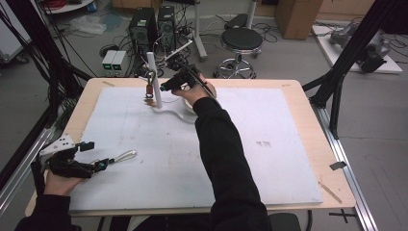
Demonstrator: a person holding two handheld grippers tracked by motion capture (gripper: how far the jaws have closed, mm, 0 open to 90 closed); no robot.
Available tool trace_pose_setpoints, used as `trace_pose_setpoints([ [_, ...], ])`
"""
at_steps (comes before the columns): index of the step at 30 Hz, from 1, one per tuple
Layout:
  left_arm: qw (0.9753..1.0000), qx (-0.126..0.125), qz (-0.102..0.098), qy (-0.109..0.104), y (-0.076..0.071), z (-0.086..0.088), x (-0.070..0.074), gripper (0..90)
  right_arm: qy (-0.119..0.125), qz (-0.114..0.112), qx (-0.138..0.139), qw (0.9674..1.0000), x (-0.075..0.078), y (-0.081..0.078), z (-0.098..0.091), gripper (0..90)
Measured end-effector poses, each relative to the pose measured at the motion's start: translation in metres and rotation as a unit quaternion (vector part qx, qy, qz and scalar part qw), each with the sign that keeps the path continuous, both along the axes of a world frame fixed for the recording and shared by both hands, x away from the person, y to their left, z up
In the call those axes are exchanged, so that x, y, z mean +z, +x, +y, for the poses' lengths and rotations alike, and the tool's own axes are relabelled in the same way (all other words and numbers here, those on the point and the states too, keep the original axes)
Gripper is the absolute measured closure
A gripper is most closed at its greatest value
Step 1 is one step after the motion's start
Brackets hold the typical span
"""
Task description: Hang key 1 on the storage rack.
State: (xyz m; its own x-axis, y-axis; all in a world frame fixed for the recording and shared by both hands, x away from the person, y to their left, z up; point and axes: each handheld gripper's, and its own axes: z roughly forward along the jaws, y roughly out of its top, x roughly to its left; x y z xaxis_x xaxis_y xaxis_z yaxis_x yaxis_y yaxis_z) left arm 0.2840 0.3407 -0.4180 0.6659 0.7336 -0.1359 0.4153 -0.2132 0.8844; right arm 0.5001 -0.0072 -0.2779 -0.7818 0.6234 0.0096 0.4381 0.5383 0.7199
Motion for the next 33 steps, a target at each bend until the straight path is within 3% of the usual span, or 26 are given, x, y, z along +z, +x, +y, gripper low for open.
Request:
trace_pose_setpoints([
  [2, 1.0, 0.0, 0.001, 0.004, 0.0, -0.001, -0.001, 3.4, 0.009, 0.007, 0.008, 0.9999, 0.0, 0.0, -0.003, 6.5],
  [3, 1.0, 0.001, 0.002, 0.005, 0.001, -0.002, -0.001, 3.5, 0.002, 0.004, 0.011, 0.9999, -0.001, -0.001, -0.004, 0.8],
  [4, 1.0, 0.001, 0.002, 0.005, 0.001, -0.002, -0.001, 3.4, 0.002, 0.004, 0.011, 0.9999, -0.001, -0.001, -0.004, 0.8],
  [5, 1.0, 0.0, 0.003, 0.006, 0.0, -0.002, -0.001, 3.5, -0.015, -0.011, 0.005, 0.9998, -0.002, -0.004, -0.007, 0.6],
  [9, 1.0, 0.001, 0.002, 0.003, 0.0, -0.001, -0.001, 3.4, -0.008, -0.018, -0.006, 0.9998, -0.001, -0.008, -0.018, 0.6],
  [18, 1.0, 0.003, 0.003, 0.006, 0.0, -0.002, -0.001, 3.4, 0.0, -0.016, 0.014, 0.9998, -0.004, -0.019, -0.04, 0.7],
  [22, 1.0, 0.003, 0.004, 0.006, -0.001, -0.003, -0.001, 3.4, -0.014, -0.008, 0.013, 0.9998, -0.006, -0.022, -0.047, 0.6],
  [27, 1.0, 0.004, 0.003, 0.004, -0.001, -0.002, -0.001, 3.4, 0.002, -0.021, 0.006, 0.9997, -0.003, -0.028, -0.059, 0.7],
  [33, 1.0, 0.004, 0.006, 0.006, -0.001, -0.003, -0.001, 3.4, 0.001, -0.019, -0.006, 0.9998, -0.01, -0.033, -0.076, 0.7],
])
